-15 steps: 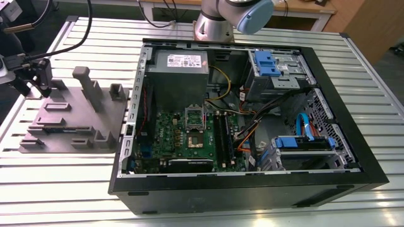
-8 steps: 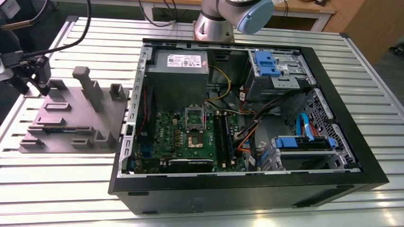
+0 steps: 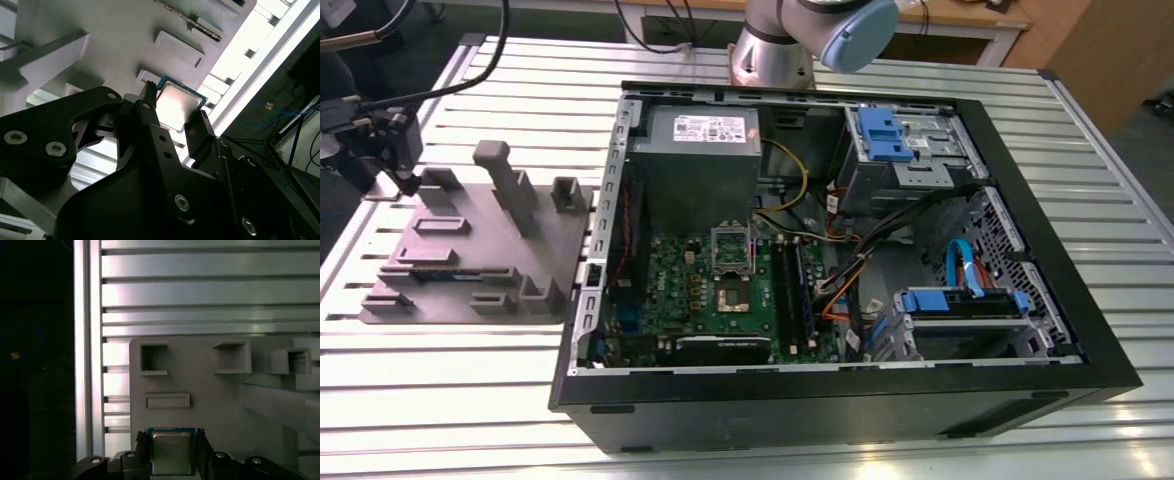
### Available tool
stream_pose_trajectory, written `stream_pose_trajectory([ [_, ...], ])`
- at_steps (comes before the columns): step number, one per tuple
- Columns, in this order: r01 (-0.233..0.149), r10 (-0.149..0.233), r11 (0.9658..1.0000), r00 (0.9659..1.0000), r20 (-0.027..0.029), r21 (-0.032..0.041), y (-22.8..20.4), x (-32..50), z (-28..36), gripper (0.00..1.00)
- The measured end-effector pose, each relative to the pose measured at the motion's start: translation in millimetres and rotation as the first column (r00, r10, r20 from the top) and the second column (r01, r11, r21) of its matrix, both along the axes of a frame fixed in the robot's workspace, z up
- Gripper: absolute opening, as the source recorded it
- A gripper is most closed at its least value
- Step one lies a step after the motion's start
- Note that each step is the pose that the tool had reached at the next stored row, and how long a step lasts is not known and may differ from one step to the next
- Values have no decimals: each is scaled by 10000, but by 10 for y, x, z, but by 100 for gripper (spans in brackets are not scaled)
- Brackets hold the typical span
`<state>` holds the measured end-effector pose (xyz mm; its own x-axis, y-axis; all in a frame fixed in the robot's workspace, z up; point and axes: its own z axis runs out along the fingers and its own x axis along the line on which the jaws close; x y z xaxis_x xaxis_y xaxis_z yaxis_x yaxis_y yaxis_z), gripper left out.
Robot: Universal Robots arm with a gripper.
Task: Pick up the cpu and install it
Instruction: 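Pick up the cpu and move it towards the insertion slot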
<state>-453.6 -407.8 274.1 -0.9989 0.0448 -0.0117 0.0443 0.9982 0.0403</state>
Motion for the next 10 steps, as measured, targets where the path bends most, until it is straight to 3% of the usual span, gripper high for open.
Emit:
stream_pose_trajectory([
  [10, 0, 0, 10000, 10000, 0, 1, 0, 0, 161, 47],
])
